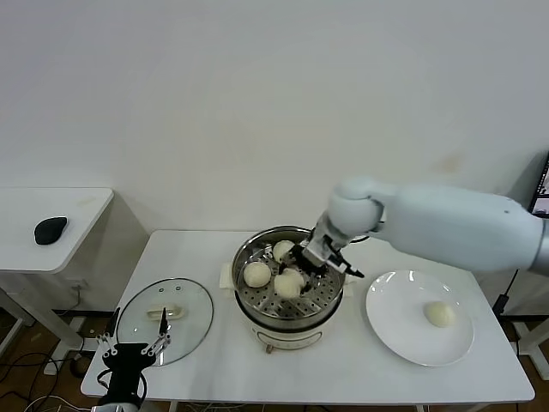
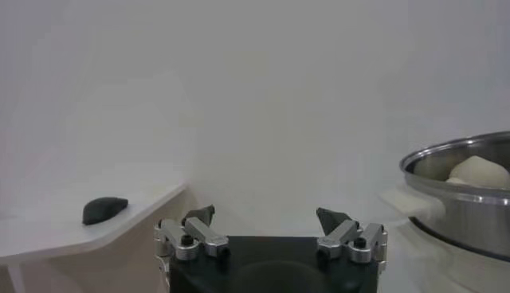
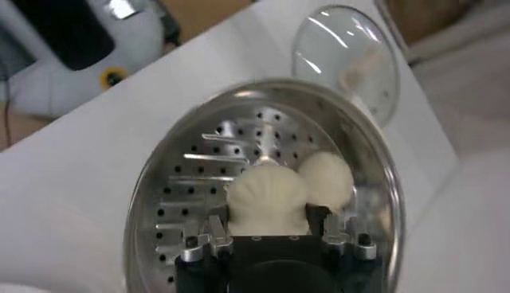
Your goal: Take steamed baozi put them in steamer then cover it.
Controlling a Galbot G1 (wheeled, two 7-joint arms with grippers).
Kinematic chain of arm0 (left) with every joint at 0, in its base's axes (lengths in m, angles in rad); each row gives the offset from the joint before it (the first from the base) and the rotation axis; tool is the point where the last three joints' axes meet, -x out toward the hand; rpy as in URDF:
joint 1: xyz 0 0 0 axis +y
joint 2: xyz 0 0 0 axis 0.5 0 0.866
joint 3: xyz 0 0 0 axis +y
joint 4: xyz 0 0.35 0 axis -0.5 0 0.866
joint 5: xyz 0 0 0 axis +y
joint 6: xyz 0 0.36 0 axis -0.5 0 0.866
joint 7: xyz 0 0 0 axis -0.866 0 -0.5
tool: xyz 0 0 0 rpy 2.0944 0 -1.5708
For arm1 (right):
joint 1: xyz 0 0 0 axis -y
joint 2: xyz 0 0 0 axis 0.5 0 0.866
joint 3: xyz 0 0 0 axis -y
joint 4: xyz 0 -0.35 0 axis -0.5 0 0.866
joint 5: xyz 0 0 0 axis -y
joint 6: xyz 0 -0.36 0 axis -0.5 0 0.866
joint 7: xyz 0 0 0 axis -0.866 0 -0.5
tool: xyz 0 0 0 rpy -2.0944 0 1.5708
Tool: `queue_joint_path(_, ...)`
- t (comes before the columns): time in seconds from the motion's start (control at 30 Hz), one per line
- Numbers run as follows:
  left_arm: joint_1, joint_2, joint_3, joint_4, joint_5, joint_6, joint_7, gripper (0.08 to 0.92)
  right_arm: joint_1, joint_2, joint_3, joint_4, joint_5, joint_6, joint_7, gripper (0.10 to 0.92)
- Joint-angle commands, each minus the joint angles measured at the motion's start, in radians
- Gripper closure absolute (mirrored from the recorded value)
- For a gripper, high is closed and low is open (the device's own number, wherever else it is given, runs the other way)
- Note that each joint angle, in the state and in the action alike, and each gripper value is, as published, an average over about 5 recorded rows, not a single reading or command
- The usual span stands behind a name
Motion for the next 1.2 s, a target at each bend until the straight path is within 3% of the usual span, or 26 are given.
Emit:
queue_joint_path(0.03, -0.003, -0.002, -0.003, 0.004, 0.003, -0.003, -0.002, 0.177, -0.018, 0.073, -0.051, -0.037, -0.147, 0.156, -0.001, 0.414)
queue_joint_path(0.33, -0.01, -0.006, -0.001, 0.009, 0.012, -0.005, -0.004, 0.177, -0.049, 0.068, -0.042, -0.046, -0.167, 0.188, 0.005, 0.399)
queue_joint_path(0.6, -0.01, -0.003, -0.003, 0.004, 0.018, -0.007, -0.003, 0.177, 0.022, 0.009, 0.007, -0.025, -0.072, 0.146, 0.005, 0.22)
queue_joint_path(0.97, -0.016, 0.013, 0.001, 0.011, 0.032, -0.029, -0.005, 0.177, 0.14, -0.249, 0.067, 0.076, 0.192, -0.472, -0.002, 0.203)
queue_joint_path(1.07, -0.022, 0.02, 0.002, 0.018, 0.031, -0.03, -0.004, 0.177, 0.122, -0.357, 0.087, 0.096, 0.213, -0.564, -0.004, 0.203)
queue_joint_path(1.2, -0.03, 0.031, 0.007, 0.025, 0.029, -0.03, -0.003, 0.177, 0.052, -0.493, 0.119, 0.093, 0.164, -0.569, -0.026, 0.203)
